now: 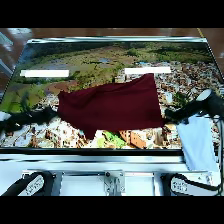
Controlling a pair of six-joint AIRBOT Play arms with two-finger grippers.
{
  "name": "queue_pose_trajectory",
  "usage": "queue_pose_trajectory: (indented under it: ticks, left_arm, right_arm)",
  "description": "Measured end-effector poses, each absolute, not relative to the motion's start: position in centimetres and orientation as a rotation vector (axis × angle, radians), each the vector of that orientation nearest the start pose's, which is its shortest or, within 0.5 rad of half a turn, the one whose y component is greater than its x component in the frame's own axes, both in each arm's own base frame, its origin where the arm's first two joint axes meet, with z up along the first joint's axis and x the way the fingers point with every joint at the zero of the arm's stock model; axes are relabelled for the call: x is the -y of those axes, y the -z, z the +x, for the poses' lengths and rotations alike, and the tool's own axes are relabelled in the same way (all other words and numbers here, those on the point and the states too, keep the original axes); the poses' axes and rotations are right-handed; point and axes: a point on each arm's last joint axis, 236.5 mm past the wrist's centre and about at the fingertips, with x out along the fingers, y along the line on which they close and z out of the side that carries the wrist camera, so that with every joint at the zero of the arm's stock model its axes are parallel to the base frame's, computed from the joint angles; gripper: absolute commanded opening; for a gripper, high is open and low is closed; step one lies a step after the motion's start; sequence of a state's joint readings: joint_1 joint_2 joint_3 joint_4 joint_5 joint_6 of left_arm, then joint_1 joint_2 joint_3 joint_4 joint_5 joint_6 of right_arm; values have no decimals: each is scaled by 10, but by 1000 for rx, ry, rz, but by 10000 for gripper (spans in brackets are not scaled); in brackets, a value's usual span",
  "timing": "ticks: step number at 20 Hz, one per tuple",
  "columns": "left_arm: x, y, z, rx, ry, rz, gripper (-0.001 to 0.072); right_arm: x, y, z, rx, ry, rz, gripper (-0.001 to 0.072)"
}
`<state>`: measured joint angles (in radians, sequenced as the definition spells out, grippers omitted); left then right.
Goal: Fold the shirts.
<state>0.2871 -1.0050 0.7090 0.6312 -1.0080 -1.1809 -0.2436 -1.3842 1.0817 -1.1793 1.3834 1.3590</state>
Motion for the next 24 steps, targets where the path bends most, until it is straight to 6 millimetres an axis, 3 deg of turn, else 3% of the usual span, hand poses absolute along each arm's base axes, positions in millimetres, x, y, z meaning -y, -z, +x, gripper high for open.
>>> queue_pose_trajectory:
  ticks: [3,4,6,8,9,10,12,14,17,20,24]
  left_arm:
    - [53,-173,376,-667,356,-547,34]
    - [50,-231,375,-543,362,-464,34]
    - [47,-341,353,-312,344,-322,34]
    - [44,-432,314,-107,293,-227,34]
    - [44,-473,289,-11,266,-188,34]
    - [46,-507,261,74,245,-158,34]
    - [51,-555,211,211,214,-109,34]
    - [60,-583,168,309,204,-79,34]
    - [66,-588,130,328,180,-56,34]
    - [58,-561,116,222,109,-21,35]
    - [40,-521,118,58,21,-2,34]
  right_arm:
    - [-7,-74,370,-1236,-253,282,60]
    - [-5,-127,384,-1079,-252,228,60]
    - [-4,-233,390,-781,-230,136,60]
    - [-7,-350,369,-452,-188,61,60]
    - [-8,-397,350,-321,-165,37,60]
    - [-10,-437,325,-207,-141,14,60]
    - [-16,-492,276,-49,-113,-14,60]
    - [-24,-521,233,46,-97,-29,60]
    - [-31,-533,186,91,-78,-39,60]
    - [-23,-519,164,38,-23,-19,60]
    - [-6,-474,162,-156,50,9,59]
